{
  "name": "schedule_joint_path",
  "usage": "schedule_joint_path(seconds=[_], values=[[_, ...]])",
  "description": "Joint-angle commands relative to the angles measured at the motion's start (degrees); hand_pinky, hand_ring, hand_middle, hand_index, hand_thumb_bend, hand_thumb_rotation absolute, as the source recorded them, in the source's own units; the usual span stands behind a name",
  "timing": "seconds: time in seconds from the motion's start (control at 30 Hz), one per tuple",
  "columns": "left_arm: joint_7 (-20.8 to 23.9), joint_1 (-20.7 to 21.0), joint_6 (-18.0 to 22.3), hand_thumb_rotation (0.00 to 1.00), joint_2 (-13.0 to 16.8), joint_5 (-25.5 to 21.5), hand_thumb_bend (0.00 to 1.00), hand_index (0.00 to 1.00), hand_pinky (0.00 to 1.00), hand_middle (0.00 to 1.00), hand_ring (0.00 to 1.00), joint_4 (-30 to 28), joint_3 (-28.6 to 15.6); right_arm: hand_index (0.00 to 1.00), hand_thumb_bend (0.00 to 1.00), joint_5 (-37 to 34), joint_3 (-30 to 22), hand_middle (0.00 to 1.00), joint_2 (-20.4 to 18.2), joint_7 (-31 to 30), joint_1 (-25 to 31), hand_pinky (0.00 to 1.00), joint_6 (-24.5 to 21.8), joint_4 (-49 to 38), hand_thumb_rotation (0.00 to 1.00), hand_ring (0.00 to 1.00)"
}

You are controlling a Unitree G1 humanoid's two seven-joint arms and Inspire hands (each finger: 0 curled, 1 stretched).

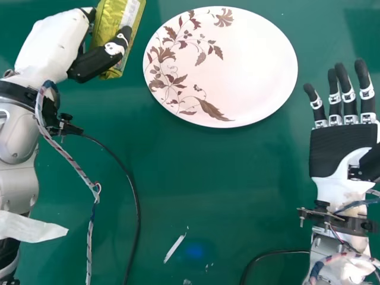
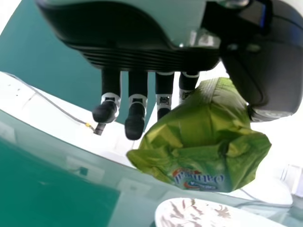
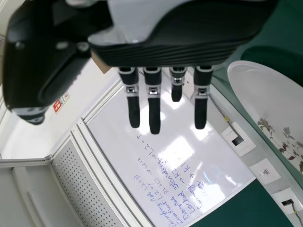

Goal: Pick up biscuit and place it in the plate

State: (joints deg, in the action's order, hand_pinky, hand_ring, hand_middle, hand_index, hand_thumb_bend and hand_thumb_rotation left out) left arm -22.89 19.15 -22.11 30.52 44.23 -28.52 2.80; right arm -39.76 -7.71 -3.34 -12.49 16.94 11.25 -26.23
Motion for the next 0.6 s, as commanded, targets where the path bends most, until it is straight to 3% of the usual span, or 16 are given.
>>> schedule_joint_path(seconds=[0.0, 0.23, 0.27, 0.57], values=[[1.71, -0.26, 0.67, 0.00, -0.94, -0.50, 0.52, 0.47, 0.07, 0.47, 0.13, -0.86, -0.93, 0.80, 0.93, 0.19, -0.24, 0.78, -1.28, -0.30, 0.49, 0.73, 0.92, 0.28, 0.43, 0.79], [1.78, 1.10, 2.42, 0.00, -1.65, -3.85, 0.52, 0.47, 0.07, 0.47, 0.14, 0.32, -0.84, 0.80, 0.92, 0.38, 0.07, 0.77, -1.41, 0.13, 0.67, 0.70, 0.76, -0.25, 0.45, 0.77], [1.90, 1.27, 2.61, 0.00, -1.80, -4.36, 0.51, 0.50, 0.07, 0.43, 0.14, 0.44, -0.77, 0.80, 0.93, 0.41, 0.10, 0.77, -1.45, 0.32, 0.78, 0.69, 0.66, -0.42, 0.45, 0.77], [1.25, 2.80, 3.33, 0.00, -2.72, -5.61, 0.52, 0.47, 0.06, 0.47, 0.13, 0.35, 0.58, 0.80, 0.94, 0.25, 0.08, 0.75, -1.40, -0.01, 0.93, 0.69, 0.88, -0.24, 0.48, 0.74]])
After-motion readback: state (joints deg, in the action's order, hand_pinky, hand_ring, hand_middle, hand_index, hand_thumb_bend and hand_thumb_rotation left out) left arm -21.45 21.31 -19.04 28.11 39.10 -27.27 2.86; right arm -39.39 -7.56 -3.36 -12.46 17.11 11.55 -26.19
